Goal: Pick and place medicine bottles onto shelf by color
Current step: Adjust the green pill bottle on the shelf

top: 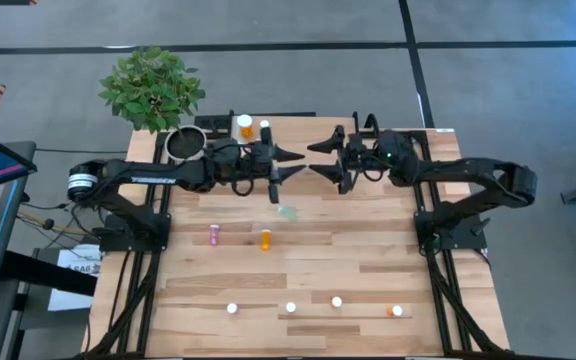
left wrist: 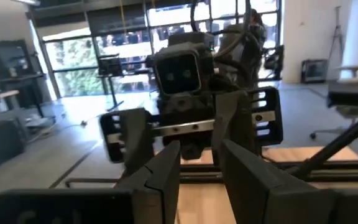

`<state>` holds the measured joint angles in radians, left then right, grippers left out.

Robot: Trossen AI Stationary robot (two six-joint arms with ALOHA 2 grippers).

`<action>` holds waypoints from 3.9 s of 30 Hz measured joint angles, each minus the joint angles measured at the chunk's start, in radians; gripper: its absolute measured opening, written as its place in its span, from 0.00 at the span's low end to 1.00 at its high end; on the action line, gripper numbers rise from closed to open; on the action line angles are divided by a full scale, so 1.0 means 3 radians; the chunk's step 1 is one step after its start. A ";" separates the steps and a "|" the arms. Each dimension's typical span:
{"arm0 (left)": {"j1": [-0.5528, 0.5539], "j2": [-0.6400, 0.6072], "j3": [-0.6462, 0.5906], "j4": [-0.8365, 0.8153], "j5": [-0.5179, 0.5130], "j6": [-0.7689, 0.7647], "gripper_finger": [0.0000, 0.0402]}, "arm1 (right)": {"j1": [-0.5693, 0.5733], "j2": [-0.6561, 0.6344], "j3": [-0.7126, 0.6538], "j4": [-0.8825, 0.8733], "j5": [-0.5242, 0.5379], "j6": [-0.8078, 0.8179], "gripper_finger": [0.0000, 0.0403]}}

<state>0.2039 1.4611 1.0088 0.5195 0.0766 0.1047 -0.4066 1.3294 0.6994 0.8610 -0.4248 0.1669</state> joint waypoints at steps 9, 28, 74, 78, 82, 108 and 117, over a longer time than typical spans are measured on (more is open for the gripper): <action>-0.0090 -0.0679 -0.0011 -0.0820 -0.0256 0.0290 0.26 | 0.0069 -0.0195 0.0000 -0.1231 0.0130 -0.0173 0.74; -0.0156 -0.1104 -0.1611 0.0767 -0.0674 -0.0008 0.26 | 0.1184 0.1184 0.0205 -0.1517 0.1721 0.0194 0.74; -0.0155 -0.1594 -0.1626 0.0244 -0.0796 0.0093 0.28 | 0.1147 0.1177 0.0966 -0.2502 0.2070 -0.0076 0.31; -0.0074 -0.1651 -0.1472 -0.0371 -0.0678 -0.0112 0.35 | 0.1062 0.0916 0.0966 -0.2486 0.2069 -0.0235 0.33; -0.0025 -0.1649 -0.1239 -0.0828 -0.0634 -0.0117 0.43 | 0.0950 0.0747 0.0939 -0.2379 0.1905 -0.0353 0.32; 0.0174 -0.1013 -0.0522 -0.1475 -0.0031 -0.0197 0.51 | 0.0680 0.0549 0.0322 -0.1109 0.1124 -0.0347 0.32; 0.0267 -0.0696 -0.0431 -0.1539 0.0283 -0.0347 0.51 | 0.0699 0.0535 0.0323 -0.1100 0.1063 -0.0374 0.32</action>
<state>0.2840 1.2524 0.8794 0.0579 0.1617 0.0006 -0.1970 1.4899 0.7963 0.5311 -0.1059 0.0547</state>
